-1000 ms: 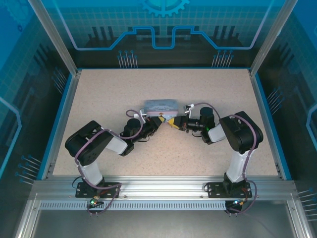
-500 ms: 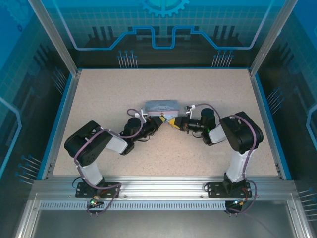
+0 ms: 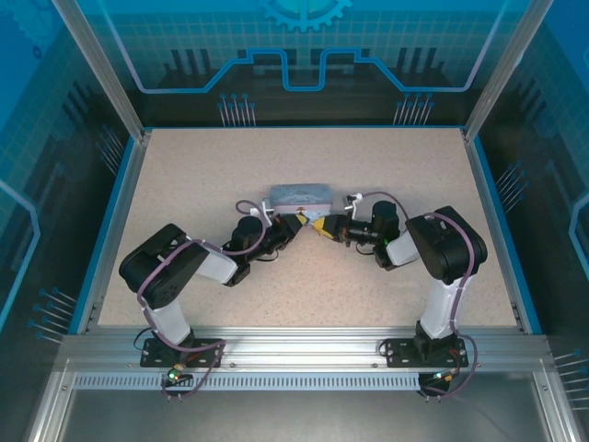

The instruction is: Unlock a padlock with a key

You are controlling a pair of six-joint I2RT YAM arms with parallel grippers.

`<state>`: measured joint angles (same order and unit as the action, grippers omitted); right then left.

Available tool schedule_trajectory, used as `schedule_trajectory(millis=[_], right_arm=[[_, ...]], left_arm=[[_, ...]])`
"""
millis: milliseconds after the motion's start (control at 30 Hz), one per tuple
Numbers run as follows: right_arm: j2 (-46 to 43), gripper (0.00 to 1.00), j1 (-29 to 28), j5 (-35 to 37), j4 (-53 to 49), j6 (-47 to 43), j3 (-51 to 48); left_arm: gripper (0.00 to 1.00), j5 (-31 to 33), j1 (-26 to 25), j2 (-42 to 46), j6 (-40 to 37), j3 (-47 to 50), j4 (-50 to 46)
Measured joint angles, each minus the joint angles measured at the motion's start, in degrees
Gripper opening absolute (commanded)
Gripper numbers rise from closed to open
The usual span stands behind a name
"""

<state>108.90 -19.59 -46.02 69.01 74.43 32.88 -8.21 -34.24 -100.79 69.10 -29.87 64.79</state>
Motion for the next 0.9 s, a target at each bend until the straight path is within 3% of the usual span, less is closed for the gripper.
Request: schedule_trajectory(millis=[667,900], right_arm=[[-0.2,0.00,-2.3,6.6,-6.3,-0.5,1.5],[-2.7,0.00,-3.2,7.5,-11.2,-5.5,2.5]], left_arm=[[0.00,1.9,0.8,-4.0,-0.6,-0.8,2.0],[0.00,0.5,0.5,-5.2,0.5,-0.8,5.4]])
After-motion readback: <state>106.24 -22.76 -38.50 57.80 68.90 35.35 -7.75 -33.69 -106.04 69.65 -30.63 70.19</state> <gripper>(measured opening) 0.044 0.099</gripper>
